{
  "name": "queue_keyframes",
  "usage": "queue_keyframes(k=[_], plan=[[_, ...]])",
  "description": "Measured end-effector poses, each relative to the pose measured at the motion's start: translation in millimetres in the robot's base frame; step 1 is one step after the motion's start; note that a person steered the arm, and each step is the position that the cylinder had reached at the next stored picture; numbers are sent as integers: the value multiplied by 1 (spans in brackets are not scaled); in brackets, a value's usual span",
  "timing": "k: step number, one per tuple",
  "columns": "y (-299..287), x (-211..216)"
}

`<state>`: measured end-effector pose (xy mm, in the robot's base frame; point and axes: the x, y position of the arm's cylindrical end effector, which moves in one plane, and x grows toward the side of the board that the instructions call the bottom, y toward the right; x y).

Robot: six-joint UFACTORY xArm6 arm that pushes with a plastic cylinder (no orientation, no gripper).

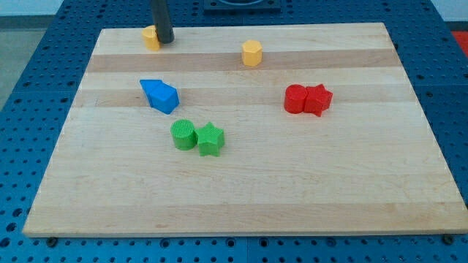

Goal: Move yellow hexagon closer to the yellow heart

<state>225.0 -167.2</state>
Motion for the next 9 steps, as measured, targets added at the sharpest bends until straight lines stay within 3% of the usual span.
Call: queue_keyframes(k=[3, 7, 9], plan=[[-47, 0], [166, 0], [220, 25]])
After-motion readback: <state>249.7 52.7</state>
